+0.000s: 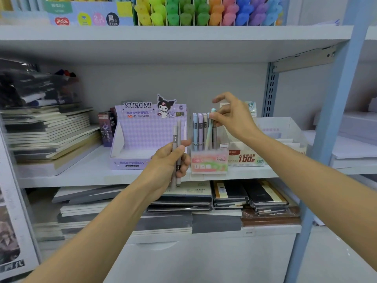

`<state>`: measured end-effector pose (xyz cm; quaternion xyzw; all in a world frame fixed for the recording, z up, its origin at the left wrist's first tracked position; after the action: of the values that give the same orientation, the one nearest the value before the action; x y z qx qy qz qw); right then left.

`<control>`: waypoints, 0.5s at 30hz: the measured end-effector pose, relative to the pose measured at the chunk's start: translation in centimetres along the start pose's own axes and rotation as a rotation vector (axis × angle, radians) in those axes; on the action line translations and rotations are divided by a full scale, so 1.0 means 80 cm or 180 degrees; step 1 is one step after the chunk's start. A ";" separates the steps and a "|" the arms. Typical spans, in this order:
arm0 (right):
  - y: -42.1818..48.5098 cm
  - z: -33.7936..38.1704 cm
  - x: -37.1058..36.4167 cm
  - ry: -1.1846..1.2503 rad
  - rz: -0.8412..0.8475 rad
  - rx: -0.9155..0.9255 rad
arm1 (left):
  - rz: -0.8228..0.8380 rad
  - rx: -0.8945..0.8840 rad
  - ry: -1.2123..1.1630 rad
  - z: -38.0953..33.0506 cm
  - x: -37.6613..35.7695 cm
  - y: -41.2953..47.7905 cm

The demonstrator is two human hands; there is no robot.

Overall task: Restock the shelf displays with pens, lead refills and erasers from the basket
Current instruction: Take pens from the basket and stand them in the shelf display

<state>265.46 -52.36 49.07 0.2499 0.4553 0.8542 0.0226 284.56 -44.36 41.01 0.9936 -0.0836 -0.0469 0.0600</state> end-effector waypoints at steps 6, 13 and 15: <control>0.003 -0.002 -0.014 -0.0713 -0.0206 0.0340 | 0.0148 -0.0026 0.0008 -0.002 -0.002 -0.001; 0.000 -0.007 -0.019 -0.1148 0.0204 -0.0002 | 0.0228 -0.0093 0.0006 -0.005 -0.007 -0.005; -0.008 0.003 -0.013 -0.0873 0.0064 0.0039 | 0.0255 -0.0074 0.0017 -0.007 -0.009 -0.008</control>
<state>266.38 -52.12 48.23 0.3690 0.4506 0.8095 0.0746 283.99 -43.52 41.51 0.9888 -0.1226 -0.0428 0.0737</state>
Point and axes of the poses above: each hand's wrist, its own y-axis towards the middle knuckle, its own x-axis out of the back of the hand, z = x × y, the point moved 2 cm from there along y, towards the middle knuckle, and after that the axes turned 10 degrees about x, right-handed, at the moved point
